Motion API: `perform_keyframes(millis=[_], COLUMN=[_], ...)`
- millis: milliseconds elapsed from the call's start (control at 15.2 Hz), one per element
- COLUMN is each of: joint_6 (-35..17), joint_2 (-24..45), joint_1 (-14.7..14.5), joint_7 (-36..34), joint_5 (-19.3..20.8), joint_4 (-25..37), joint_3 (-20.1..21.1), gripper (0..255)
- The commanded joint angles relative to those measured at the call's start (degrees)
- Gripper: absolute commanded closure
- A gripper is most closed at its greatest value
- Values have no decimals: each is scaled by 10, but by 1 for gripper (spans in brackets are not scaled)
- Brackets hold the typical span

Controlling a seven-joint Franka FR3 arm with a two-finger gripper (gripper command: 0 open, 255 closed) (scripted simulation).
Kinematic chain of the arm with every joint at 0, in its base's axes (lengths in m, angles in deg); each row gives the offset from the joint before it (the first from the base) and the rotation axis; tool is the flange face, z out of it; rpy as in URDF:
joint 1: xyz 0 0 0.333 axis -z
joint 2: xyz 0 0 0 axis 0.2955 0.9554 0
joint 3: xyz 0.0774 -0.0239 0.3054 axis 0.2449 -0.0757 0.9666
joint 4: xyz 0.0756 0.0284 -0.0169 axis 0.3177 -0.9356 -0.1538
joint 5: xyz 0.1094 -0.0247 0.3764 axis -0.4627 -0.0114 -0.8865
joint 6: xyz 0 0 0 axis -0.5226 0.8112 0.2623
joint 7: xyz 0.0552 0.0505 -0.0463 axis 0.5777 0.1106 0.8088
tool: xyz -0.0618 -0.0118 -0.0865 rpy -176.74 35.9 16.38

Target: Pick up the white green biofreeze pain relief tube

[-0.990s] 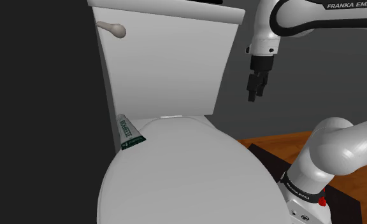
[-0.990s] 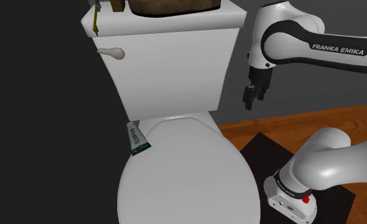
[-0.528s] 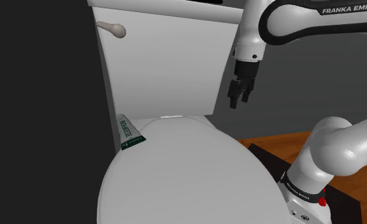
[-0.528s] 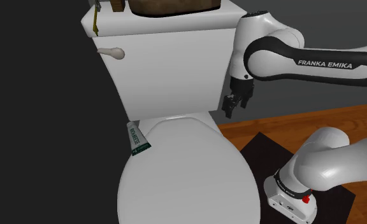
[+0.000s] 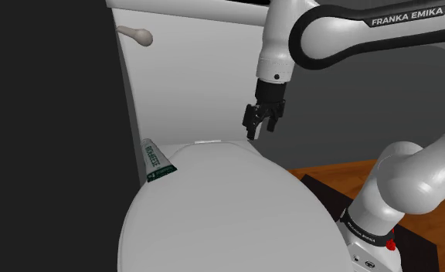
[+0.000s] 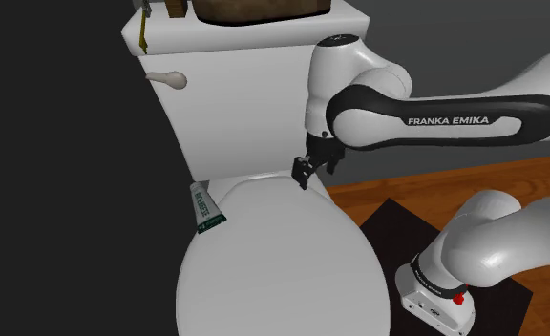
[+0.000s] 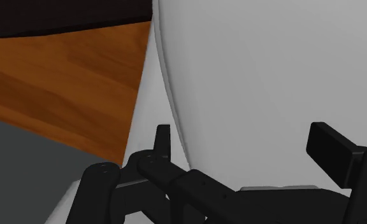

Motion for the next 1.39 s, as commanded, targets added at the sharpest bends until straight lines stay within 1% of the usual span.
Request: perform_keyframes(millis=[0,198,330,594,792,990,1122,1320], joint_6=[-29,-64,-85,-117,-130,-130,-122,-99], joint_2=[34,83,119,200,268,344,396,474], joint_1=[1,5,9,18,21,11,-5,-44], joint_7=[-38,-95,-135,-224,-299,-376,-425,-487], joint_5=[0,11,26,76,134,204,254,323], joint_4=[20,53,79,140,196,261,311,393], joint_3=[28,68,94,144,176,196,202,196], gripper=[0,0,0,0,0,0,0,0])
